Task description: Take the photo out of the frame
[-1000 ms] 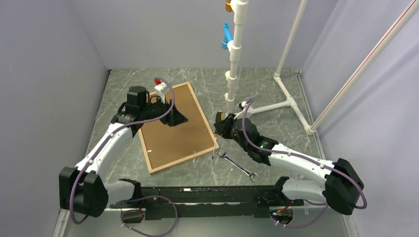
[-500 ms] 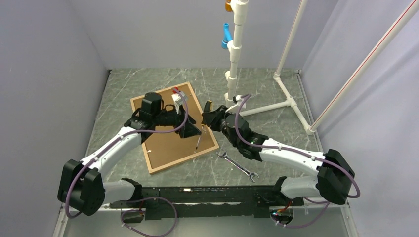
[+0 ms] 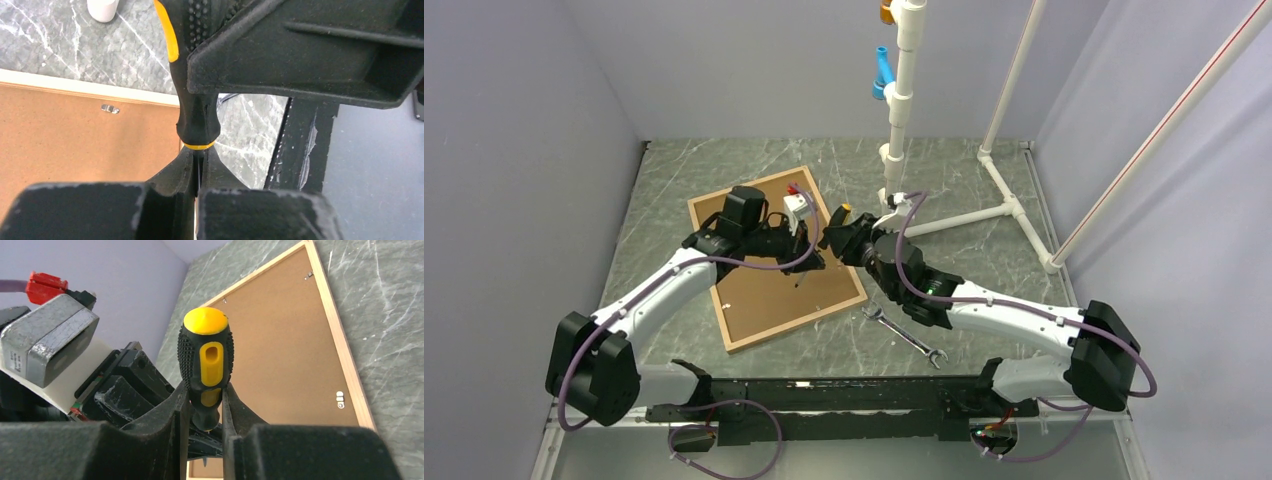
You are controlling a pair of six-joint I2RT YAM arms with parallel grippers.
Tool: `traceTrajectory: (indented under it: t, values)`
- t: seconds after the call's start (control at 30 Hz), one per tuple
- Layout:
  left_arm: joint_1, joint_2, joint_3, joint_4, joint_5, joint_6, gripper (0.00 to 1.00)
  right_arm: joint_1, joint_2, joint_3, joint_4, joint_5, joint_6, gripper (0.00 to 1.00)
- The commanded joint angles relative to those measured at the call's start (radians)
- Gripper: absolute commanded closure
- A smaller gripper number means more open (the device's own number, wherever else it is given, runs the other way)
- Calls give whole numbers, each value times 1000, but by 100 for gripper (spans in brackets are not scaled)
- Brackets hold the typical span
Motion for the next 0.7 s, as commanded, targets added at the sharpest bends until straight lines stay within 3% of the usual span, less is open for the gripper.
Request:
traceTrajectory:
  t: [0.0, 0.1, 0.13, 0.17, 0.3, 0.5, 0.67]
  values:
    - [-14, -61, 24, -17, -42, 123, 100, 3, -57, 68, -73, -70, -105, 75]
    - [-13, -90, 11, -22, -58, 156, 100, -8, -88, 127, -301, -121, -240, 21]
    - [-13, -96, 9, -31, -54, 169, 100, -28, -100, 141, -366, -159, -266, 7]
    - [-13, -102, 11, -40, -49, 184, 100, -49, -112, 150, -423, -205, -288, 3]
    - [-14, -134, -5, -45, -16, 231, 100, -209, -148, 178, -583, -519, -382, 0]
    - [-23, -145, -14, -74, 7, 281, 100, -259, -158, 261, -675, -861, -515, 0]
    - [-47, -165, -29, -89, 34, 309, 100, -273, -106, 312, -660, -942, -468, 0]
